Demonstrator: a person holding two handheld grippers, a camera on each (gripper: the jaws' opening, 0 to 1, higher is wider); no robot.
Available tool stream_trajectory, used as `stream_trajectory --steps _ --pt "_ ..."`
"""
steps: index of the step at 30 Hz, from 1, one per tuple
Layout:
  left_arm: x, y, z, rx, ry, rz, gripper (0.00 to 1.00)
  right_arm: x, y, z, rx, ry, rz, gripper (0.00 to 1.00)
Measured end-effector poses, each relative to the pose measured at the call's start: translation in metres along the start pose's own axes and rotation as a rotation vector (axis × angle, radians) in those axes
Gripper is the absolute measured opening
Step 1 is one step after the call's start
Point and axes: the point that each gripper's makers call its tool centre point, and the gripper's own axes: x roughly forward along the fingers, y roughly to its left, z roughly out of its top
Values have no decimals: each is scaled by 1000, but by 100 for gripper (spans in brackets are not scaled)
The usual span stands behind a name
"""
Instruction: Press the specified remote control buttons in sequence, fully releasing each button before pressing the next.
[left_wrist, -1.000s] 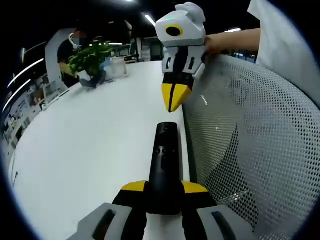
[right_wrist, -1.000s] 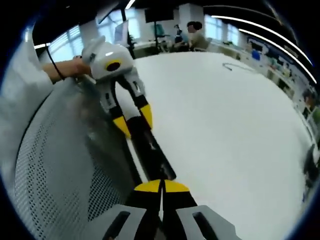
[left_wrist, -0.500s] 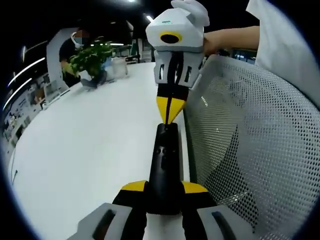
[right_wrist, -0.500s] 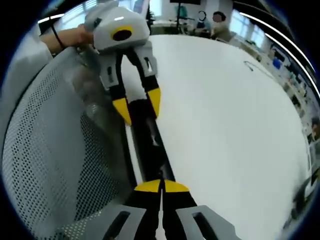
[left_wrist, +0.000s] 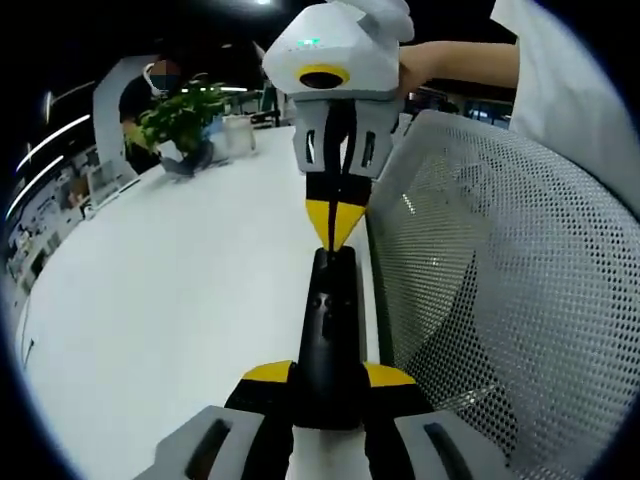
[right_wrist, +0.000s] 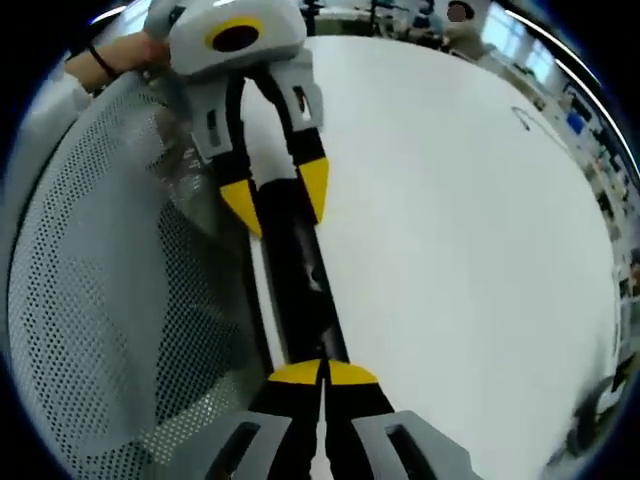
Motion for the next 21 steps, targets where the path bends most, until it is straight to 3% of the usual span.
stream_trajectory --steps 1,7,12,14,17,21 --pt "0 0 0 0 1 0 25 0 1 0 54 -22 -2 0" --pt "0 0 0 4 3 0 25 -2 1 0 8 -113 -30 0" --pt "0 0 0 2 4 0 25 -3 0 1 135 -267 -57 0" --pt "0 0 0 3 4 0 25 -4 -1 1 193 -282 -54 0" --pt "0 0 0 1 5 1 25 -3 2 5 190 -290 -43 0" --pt "0 0 0 -1 4 2 25 -2 3 8 115 -254 -55 0"
